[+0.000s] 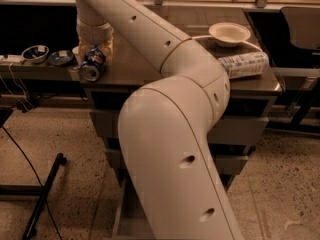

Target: Place pepsi can into bottom drawer

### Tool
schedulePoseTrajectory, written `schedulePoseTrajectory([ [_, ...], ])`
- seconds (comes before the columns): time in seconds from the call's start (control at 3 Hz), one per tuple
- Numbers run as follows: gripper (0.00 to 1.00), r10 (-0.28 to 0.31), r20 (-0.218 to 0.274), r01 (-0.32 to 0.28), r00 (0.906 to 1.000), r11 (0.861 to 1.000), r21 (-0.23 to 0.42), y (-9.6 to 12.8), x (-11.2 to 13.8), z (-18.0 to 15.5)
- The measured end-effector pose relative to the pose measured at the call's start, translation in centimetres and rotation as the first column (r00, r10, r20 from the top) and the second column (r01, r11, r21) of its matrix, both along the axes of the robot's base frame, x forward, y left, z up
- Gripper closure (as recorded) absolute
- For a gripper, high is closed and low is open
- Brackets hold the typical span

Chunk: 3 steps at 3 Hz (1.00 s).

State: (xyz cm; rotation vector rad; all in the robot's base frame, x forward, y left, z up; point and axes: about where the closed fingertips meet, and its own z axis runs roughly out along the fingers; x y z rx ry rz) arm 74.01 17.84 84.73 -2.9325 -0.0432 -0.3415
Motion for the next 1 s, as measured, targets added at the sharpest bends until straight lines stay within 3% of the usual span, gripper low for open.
schedulePoseTrajectory([
  [0.33, 1.0, 0.0, 0.0, 0.0, 1.0, 1.0, 0.0, 0.0, 0.0, 0.0],
  [0.67, 1.0, -0.137, -0.031, 0.14, 0.9901, 0.984, 0.112, -4.5, 0.1, 3.0],
  [1.0, 1.0, -0.335, -0.148, 0.363, 0.9306, 0.894, 0.263, -11.9, -1.8, 6.4],
])
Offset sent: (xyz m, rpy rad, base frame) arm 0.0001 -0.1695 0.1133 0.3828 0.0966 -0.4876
